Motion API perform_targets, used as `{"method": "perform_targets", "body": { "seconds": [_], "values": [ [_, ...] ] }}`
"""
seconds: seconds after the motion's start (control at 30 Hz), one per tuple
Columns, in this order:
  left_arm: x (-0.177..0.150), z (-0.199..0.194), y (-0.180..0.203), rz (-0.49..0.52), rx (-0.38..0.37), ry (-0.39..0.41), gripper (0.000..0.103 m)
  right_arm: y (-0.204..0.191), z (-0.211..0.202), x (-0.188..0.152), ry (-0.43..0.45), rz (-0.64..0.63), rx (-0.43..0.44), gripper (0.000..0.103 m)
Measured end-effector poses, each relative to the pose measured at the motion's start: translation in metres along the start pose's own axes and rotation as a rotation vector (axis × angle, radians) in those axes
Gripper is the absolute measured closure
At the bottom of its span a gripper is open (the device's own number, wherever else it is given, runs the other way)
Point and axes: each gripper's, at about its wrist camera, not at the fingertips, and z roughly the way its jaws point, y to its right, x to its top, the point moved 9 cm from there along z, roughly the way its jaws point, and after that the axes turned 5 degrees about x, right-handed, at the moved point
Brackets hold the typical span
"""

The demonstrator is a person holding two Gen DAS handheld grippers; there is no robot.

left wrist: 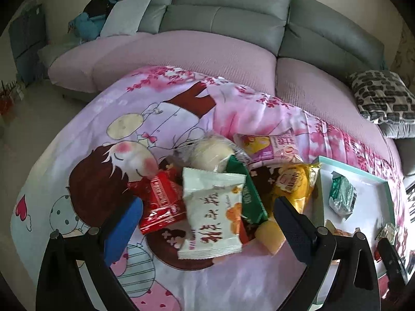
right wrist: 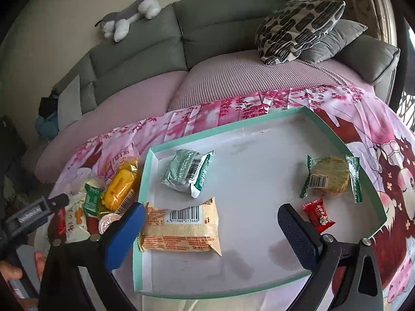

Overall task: Organize snacks
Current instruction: 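Withdraw both tools from the tray toward the snack pile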

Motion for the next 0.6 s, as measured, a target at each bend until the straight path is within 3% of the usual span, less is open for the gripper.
{"method": "perform_targets", "body": {
  "seconds": [0.37,0.6],
  "values": [
    [0.000,0.009,-0.039,-0.092,-0.034,-0.055,0.003,-0.054,0.009,-0.009,-0.009,-0.136,0.049,0.000],
    [-0.009,0.021,-0.040,-0.094,-0.057,-0.133,0.003,-0.107,0.025,-0.034,-0.084,-0.245,0.127,0.000]
  ]
}}
